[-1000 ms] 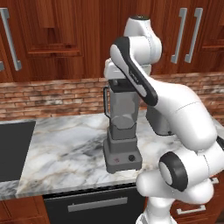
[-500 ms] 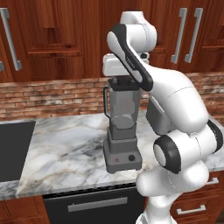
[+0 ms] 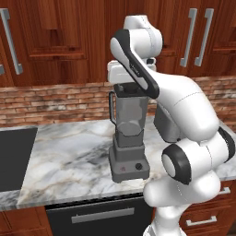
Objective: Grab the lime and onion from the fridge, place them in the blender, close the lid, and turn on the blender to create a marinade.
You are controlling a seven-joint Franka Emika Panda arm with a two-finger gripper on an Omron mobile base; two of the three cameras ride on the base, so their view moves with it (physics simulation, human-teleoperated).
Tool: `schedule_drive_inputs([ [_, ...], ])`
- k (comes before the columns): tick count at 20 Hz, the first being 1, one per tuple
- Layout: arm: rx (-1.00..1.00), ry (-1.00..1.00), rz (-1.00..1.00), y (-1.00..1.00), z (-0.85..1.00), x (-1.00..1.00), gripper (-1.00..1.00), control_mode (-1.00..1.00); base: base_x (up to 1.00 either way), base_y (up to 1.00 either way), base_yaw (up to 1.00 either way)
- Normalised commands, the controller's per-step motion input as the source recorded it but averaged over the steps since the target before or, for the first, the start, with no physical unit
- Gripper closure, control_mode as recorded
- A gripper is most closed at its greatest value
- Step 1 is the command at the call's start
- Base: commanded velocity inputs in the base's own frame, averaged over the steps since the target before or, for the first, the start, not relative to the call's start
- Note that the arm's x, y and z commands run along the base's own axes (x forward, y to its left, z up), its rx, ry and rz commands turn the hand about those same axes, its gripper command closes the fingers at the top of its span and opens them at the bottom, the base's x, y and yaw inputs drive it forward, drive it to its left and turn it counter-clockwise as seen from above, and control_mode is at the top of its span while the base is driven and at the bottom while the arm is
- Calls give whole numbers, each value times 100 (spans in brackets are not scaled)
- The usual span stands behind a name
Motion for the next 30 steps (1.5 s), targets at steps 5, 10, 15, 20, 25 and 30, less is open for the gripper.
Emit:
schedule_drive_inputs([
  [5, 0, -1, 0, 0, -4, 0, -100, -100, 0, 0, 0],
  [10, 0, 0, 0, 0, 0, 0, -100, -100, 0, 0, 0],
  [15, 0, 0, 0, 0, 0, 0, -100, -100, 0, 0, 0],
  [20, 0, -2, 0, 0, 6, 0, -100, -100, 0, 0, 0],
  [25, 0, -8, 0, 0, 12, -8, -100, -100, 0, 0, 0],
  [30, 0, -13, 0, 0, 18, -16, -100, -100, 0, 0, 0],
])
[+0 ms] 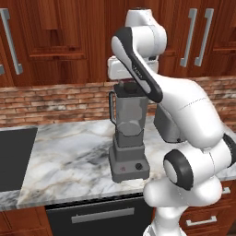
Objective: Grab the lime and onion from the fridge, place them in the blender, close the lid, and turn on the blender to create a marinade.
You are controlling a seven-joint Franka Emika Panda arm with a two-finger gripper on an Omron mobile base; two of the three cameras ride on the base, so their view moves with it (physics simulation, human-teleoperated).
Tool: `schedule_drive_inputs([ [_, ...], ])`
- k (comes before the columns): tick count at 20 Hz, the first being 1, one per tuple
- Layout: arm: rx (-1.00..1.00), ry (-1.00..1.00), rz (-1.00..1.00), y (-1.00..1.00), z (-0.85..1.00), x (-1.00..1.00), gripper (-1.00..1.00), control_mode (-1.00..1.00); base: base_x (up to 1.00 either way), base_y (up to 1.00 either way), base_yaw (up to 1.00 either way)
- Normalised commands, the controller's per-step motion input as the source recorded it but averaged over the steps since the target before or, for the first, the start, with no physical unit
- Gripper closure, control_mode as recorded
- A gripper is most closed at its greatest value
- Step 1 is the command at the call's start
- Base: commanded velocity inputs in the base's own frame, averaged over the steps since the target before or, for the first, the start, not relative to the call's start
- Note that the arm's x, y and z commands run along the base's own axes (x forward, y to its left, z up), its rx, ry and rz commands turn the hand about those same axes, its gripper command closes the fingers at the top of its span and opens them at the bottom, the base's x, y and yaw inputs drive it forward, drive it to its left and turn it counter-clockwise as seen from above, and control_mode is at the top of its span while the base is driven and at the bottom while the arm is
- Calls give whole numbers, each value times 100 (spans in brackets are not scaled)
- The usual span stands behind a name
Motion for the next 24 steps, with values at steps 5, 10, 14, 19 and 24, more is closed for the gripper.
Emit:
schedule_drive_inputs([
  [5, 0, -11, 0, 0, 2, -85, -100, -100, 0, 0, 0],
  [10, 1, -3, -1, 0, -12, -100, -100, -100, 0, 0, 0],
  [14, 6, 0, -2, 0, -30, -100, -100, -100, 0, 0, 0],
  [19, 4, 0, -1, 0, -46, -100, 100, -100, 0, 0, 0],
  [24, 0, 4, 0, 0, -35, -52, 100, -100, 0, 0, 0],
])
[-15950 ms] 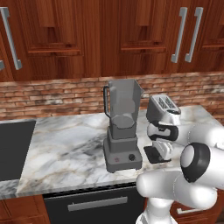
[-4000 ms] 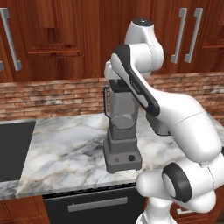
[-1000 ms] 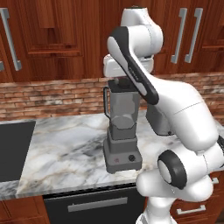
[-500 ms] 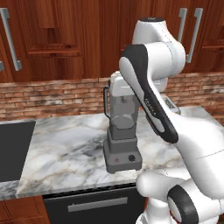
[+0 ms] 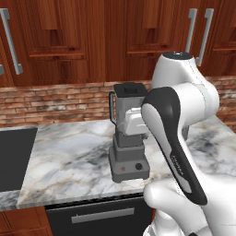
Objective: Grab the lime and onion from the fridge, place them in the blender, close the lid, and turn on the blender to create a marinade.
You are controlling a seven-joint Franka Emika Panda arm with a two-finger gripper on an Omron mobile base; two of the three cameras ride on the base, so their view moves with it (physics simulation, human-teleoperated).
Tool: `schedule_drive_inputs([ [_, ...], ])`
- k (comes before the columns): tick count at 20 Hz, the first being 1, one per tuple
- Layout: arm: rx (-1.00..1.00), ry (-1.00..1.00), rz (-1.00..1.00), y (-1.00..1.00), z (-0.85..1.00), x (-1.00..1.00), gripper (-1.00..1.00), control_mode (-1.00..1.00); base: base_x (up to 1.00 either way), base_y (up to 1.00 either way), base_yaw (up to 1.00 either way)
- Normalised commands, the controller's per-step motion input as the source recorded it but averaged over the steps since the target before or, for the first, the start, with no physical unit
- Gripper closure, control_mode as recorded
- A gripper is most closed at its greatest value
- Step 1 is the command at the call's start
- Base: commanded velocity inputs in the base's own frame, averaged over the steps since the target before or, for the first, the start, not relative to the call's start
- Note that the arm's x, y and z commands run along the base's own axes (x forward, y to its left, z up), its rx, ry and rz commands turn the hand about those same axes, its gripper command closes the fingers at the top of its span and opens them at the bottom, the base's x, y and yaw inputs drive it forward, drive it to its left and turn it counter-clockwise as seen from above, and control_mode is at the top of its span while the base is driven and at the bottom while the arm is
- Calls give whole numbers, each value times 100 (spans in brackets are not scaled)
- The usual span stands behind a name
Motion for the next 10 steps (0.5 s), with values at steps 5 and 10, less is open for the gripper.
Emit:
schedule_drive_inputs([
  [5, 0, 3, 0, 0, -13, -5, 100, -100, 0, 0, 0],
  [10, 0, 1, 0, 1, -32, 0, 100, -100, 0, 0, 0],
])
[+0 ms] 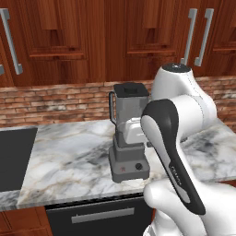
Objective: Grab the lime and onion from the fridge, place them in the blender, close the lid, and turn on the blender to create a marinade.
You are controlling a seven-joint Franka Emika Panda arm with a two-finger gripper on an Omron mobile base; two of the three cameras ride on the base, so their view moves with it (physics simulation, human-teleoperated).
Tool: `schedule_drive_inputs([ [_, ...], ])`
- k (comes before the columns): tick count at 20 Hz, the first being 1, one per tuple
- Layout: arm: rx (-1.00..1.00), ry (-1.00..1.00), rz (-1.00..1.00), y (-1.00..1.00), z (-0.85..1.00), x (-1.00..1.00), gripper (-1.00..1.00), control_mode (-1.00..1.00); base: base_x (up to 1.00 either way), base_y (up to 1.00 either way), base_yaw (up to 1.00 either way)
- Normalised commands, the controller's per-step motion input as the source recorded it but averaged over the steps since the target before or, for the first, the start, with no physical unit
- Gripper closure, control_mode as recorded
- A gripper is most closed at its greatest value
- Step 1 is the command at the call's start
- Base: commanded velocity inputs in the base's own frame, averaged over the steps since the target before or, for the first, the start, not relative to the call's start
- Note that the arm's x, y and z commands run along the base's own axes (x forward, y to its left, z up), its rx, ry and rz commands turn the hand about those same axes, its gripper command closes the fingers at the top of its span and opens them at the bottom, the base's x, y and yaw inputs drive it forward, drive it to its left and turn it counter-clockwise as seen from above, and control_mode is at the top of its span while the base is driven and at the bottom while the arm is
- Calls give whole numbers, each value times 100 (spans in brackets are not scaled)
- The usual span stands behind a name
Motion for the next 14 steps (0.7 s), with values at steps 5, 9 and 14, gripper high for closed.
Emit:
schedule_drive_inputs([
  [5, 0, 0, 0, 0, -28, 0, 100, -100, 0, 0, 0],
  [9, 0, 0, 0, 4, -27, 0, 100, -100, 0, 0, 0],
  [14, 0, 0, 0, 0, -25, 0, 100, -100, 0, 0, 0],
])
